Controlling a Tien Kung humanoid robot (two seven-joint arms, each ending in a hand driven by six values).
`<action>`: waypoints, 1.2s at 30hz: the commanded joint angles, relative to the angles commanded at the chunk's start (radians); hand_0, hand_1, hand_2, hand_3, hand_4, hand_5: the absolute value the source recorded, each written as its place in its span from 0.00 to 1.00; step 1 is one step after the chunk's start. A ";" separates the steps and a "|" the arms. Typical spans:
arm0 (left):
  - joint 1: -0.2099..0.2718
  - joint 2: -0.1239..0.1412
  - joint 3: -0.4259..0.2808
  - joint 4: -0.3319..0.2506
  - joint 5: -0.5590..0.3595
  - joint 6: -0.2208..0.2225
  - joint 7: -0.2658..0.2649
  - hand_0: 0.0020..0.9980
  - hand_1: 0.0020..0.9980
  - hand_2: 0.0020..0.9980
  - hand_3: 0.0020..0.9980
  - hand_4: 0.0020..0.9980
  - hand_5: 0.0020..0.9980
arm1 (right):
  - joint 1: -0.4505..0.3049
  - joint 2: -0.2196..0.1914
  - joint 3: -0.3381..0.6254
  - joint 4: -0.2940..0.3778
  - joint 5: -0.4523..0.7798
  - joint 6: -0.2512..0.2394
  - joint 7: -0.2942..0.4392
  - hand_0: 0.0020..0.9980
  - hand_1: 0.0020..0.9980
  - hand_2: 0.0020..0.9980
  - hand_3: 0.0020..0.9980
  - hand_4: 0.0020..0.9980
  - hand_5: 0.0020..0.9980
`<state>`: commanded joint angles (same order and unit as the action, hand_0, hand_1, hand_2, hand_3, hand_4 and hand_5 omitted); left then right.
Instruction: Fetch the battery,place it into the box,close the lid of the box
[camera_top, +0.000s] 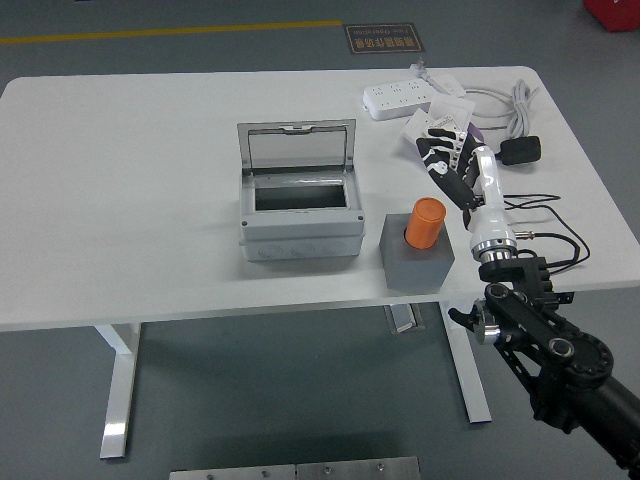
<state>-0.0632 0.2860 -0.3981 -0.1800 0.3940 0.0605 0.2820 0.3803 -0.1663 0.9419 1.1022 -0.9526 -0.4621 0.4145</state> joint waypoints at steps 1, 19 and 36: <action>0.000 0.000 0.000 0.000 0.000 0.000 0.000 0.57 0.59 0.50 0.56 0.52 0.00 | -0.001 0.000 -0.007 -0.001 0.001 0.001 -0.001 0.62 0.58 0.57 0.60 0.84 0.43; -0.002 -0.003 0.011 0.000 -0.006 -0.004 -0.001 0.57 0.59 0.50 0.56 0.52 0.00 | -0.017 -0.011 -0.060 -0.030 -0.015 0.029 -0.019 0.64 0.61 0.60 0.63 0.83 0.40; -0.001 -0.006 0.010 0.000 -0.001 -0.004 -0.002 0.57 0.59 0.50 0.56 0.52 0.00 | -0.034 -0.016 -0.083 -0.035 -0.019 0.028 -0.021 0.65 0.62 0.59 0.63 0.72 0.26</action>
<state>-0.0646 0.2804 -0.3884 -0.1800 0.3925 0.0568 0.2796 0.3468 -0.1826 0.8593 1.0675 -0.9711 -0.4342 0.3933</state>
